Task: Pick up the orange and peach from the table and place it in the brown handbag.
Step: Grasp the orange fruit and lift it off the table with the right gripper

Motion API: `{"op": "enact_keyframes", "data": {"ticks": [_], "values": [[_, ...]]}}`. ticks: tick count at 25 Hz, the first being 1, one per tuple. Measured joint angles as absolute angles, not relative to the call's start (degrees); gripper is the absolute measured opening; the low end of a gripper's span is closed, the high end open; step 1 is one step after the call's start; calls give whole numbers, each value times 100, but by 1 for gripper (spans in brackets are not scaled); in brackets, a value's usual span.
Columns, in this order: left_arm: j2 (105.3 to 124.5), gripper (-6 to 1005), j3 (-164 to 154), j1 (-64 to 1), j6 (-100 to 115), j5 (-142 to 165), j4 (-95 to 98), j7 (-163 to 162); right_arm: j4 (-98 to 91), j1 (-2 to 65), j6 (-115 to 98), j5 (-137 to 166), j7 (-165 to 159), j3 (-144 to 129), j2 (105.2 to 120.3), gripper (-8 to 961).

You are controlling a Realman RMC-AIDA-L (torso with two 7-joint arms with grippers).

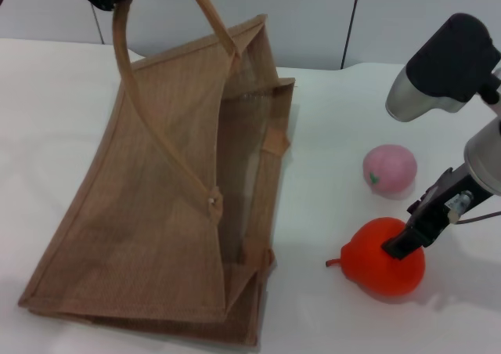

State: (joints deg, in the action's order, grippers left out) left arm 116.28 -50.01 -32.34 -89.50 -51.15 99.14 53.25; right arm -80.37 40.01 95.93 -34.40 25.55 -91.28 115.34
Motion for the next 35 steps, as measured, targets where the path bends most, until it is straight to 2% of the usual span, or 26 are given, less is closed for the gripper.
{"op": "enact_keyframes", "data": {"ticks": [22, 35], "values": [[11634, 114, -5050, -3250, -8961, -5010, 9911, 5336, -7219, 4266, 9391, -3441, 2655, -9219, 11566, 763], [11637, 115, -5073, -3272, -8938, -4965, 9866, 5331, -6502, 4558, 9214, -3427, 2808, -9176, 11566, 733]]}}
